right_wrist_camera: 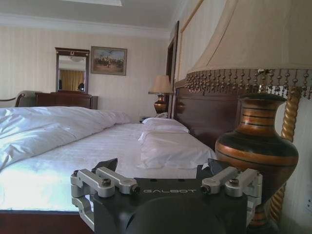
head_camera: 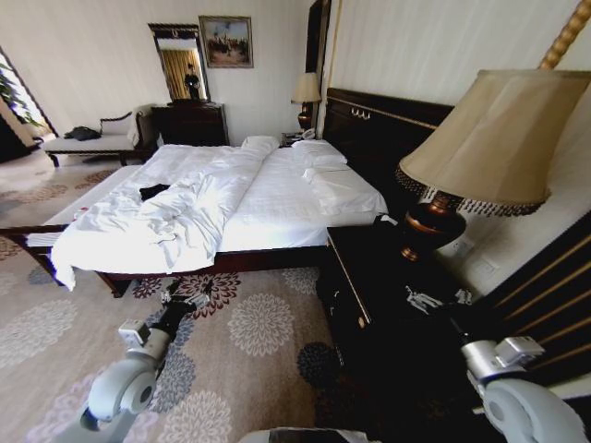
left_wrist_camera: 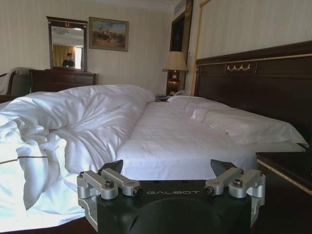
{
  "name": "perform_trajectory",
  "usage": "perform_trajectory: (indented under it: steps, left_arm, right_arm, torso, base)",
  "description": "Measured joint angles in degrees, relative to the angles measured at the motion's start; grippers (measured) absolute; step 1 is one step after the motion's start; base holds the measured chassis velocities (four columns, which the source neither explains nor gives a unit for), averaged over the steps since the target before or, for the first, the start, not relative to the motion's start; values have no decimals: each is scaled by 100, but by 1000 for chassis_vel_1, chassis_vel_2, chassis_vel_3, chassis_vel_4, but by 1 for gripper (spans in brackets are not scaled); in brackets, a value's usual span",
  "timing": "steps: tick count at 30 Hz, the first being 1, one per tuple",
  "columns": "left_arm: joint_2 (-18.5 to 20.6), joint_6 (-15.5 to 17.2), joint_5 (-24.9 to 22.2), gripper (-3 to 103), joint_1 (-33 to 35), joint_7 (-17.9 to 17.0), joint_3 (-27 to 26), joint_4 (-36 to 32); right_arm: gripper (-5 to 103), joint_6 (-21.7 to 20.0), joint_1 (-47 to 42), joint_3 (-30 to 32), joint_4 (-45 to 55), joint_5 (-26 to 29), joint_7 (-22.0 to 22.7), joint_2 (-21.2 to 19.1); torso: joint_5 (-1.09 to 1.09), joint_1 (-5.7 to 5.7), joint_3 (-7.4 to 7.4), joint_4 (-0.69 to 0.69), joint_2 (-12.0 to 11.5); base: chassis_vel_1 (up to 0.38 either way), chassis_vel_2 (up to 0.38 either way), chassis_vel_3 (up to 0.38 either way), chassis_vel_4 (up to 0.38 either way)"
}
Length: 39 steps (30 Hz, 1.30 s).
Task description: Fold the clothes on the bed.
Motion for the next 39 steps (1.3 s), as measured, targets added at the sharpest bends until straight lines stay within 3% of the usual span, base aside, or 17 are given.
perform_trajectory:
  steps: [9,22,39]
  left_arm:
    - [-3,-14,79,100,-65,-6,150,25]
    - [-88,-58,144,100,38,-3,112,61]
    - [-5,-14,-39,100,-98,-112,52,52]
  right_arm:
    - [100,-48,-12,30,-50,132,32,-270]
    - [100,92,-184,-17,23,-60,-100,204]
    - [100,139,-280,-13,71,-154,-126,373]
  torso:
    - [0,0,0,-3,0]
    - [0,0,0,-1,0]
    - [-1,1,0,-1,-1]
  base:
    - [0,0,0,0]
    - [-19,26,25,-24]
    - [-116,116,123,-116]
